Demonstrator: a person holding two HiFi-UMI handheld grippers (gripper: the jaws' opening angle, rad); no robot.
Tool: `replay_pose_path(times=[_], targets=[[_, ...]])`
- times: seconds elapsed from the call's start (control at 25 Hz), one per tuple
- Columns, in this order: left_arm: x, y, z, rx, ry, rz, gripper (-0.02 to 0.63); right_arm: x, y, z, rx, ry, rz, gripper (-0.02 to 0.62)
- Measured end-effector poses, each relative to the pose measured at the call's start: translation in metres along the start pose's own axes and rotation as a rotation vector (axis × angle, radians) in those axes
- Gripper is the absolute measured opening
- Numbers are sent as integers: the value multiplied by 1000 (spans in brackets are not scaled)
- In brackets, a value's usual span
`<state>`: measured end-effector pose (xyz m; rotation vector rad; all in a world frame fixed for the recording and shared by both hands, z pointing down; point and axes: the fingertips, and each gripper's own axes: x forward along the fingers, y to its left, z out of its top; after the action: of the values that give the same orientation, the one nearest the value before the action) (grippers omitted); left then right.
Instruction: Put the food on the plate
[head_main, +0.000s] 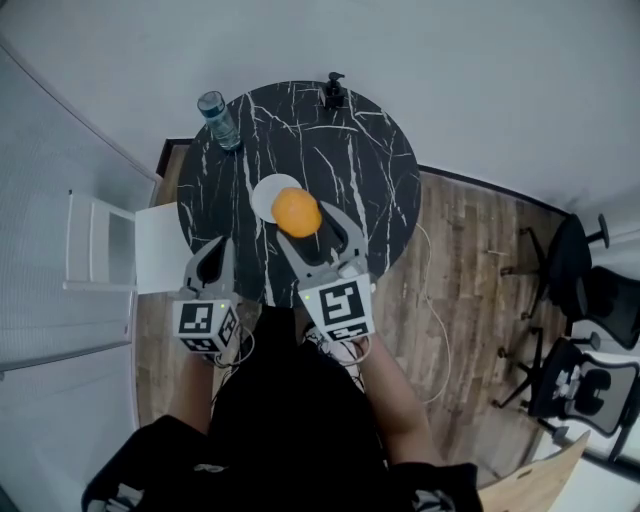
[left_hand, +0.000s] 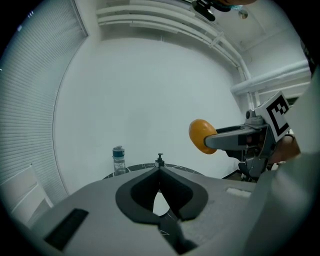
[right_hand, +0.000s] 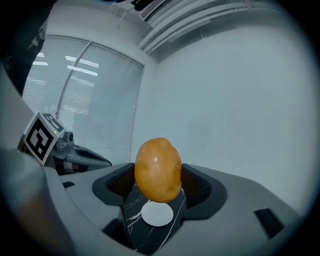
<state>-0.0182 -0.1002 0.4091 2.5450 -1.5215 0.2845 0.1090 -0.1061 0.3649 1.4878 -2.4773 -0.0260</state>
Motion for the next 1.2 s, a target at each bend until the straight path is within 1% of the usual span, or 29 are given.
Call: replay_pose_path(times=[0.16, 0.36, 0.52, 0.72, 0.96, 1.2], targets=[[23, 21, -10, -7, 31, -3, -2, 34, -4, -11, -7, 56, 7, 287], [50, 52, -29, -58, 78, 2, -1, 73, -2, -32, -2, 131, 36, 287], [70, 68, -43, -84, 105, -1, -2, 102, -1, -51, -9, 189, 64, 287], [86, 85, -70, -106, 161, 2, -2, 134, 3, -75, 5, 248, 92, 287], [104, 98, -98, -126, 219, -14, -2, 164, 7, -106, 39, 314, 116, 285], [120, 100, -125, -119, 277, -43, -1, 184, 10, -137, 66, 385, 132, 285]])
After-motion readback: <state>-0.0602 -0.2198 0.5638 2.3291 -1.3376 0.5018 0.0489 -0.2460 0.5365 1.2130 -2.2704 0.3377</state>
